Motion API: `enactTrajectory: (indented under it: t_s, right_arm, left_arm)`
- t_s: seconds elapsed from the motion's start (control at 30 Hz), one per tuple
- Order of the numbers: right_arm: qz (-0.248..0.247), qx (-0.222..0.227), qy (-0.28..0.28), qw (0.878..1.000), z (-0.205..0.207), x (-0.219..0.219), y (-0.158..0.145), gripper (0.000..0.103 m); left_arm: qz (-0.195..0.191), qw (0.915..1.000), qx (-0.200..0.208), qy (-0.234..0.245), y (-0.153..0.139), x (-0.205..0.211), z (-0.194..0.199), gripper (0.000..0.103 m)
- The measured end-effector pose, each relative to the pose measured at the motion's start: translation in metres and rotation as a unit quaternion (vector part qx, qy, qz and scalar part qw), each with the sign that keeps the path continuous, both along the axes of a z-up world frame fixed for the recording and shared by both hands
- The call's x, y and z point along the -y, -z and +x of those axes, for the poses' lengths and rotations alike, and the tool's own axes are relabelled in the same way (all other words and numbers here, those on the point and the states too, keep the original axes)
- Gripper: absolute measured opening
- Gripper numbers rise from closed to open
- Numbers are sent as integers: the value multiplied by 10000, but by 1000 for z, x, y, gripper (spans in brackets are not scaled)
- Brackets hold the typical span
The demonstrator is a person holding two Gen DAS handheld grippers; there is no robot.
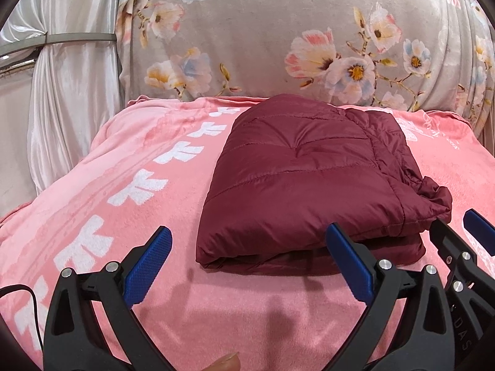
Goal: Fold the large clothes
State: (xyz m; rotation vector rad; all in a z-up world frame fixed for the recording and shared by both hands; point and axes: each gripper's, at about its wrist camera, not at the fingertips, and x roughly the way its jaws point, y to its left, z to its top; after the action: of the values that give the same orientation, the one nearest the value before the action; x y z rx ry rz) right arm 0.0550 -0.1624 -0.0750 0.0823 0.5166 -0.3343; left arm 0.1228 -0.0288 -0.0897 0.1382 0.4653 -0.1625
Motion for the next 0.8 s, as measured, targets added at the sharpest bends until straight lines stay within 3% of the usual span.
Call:
enactTrajectory:
  t_s: [0.37,0.8]
  right_arm:
    - [62,19,8,10000,-10,-4,0,48]
    - [150,-120,18,9998,-15,-1,2,48]
  left_arm:
    - [-298,9988,-379,-47,5,-7,-8,97]
    - [-139,9990,-407,-94,6,-6,-15,97]
